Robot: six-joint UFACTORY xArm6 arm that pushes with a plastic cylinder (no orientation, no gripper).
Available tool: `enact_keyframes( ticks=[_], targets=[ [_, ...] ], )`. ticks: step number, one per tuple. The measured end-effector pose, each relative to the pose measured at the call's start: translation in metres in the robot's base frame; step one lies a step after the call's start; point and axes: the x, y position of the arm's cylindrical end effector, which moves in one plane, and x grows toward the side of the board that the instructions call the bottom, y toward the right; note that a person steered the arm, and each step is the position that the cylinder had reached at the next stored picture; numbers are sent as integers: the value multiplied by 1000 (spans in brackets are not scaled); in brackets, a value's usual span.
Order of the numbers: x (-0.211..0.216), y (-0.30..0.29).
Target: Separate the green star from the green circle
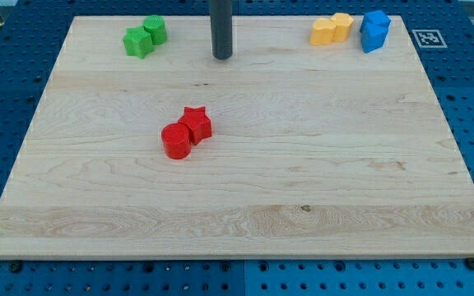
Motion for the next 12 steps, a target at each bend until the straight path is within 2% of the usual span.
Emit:
enact_keyframes(
  ticks=[2,3,7,9,10,12],
  targets=[
    [-79,-71],
    [-84,-93],
    [-14,-141],
    [35,-155],
    [47,-159],
    [26,-126]
  ],
)
